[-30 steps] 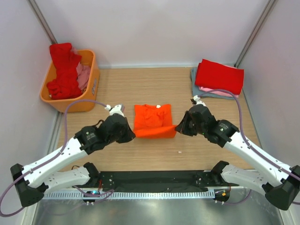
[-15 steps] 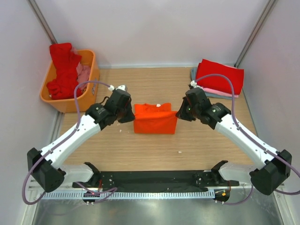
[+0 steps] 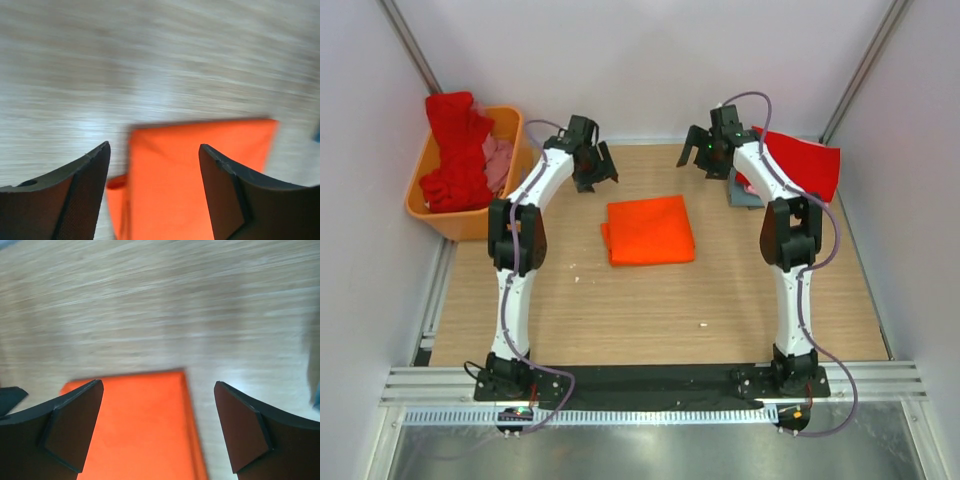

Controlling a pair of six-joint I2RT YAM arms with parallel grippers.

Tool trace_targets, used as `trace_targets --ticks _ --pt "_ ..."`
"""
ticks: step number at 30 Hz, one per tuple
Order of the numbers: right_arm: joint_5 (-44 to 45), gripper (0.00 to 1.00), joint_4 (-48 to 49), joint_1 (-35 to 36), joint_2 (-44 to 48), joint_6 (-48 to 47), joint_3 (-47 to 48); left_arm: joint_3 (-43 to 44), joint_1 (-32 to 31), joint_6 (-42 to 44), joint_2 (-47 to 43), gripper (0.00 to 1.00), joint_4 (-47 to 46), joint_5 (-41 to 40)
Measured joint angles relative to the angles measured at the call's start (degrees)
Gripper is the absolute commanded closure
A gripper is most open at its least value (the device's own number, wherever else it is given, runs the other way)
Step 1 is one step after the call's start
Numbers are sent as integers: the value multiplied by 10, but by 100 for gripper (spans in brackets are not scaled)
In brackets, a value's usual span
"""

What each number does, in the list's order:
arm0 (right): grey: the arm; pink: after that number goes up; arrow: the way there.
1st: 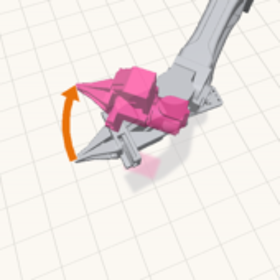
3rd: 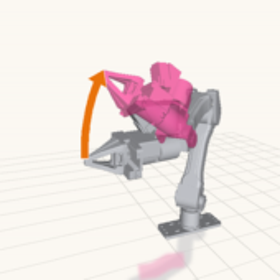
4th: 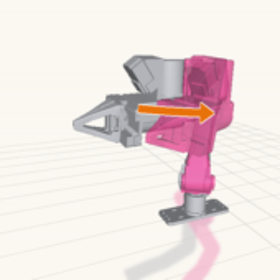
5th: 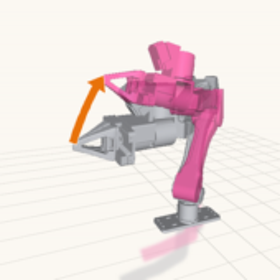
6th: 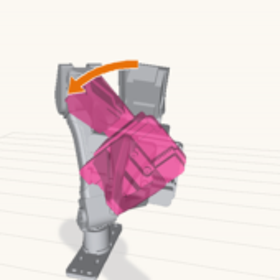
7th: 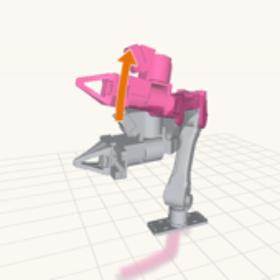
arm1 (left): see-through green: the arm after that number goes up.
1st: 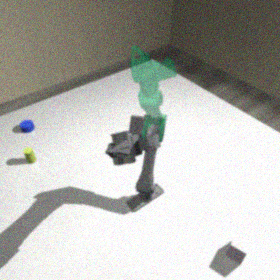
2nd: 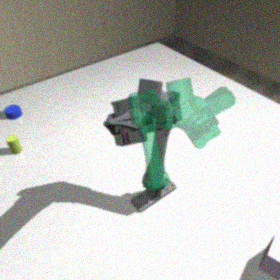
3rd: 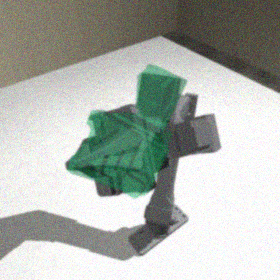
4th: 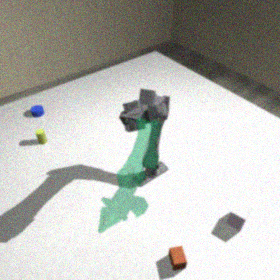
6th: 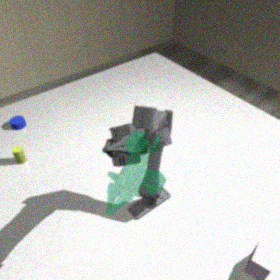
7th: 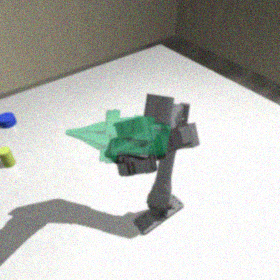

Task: Fold and stack the t-shirts
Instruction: Fold the tshirt

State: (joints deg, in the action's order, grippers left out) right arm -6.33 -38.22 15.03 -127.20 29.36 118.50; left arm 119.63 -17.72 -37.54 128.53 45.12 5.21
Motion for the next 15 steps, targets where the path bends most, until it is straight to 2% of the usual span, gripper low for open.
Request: trace_targets --ticks 2,4,7,12,15 --pt "-9 0 0 -15 -30 -11 10 12 17 -3 40 25 5 -2" --pt "-18 0 5 -23 -12 -17 -43 -63 27 -12 18 22 3 -5" --pt "-42 0 32 -22 56 -19 -151 -178 26 -23 -54 25 1 -6" --pt "-102 0 99 -12 178 -17 -297 -276 16 -25 -187 30 -36 -4" --pt "-123 0 136 -8 210 -16 -354 -351 13 -27 -261 28 -88 11"
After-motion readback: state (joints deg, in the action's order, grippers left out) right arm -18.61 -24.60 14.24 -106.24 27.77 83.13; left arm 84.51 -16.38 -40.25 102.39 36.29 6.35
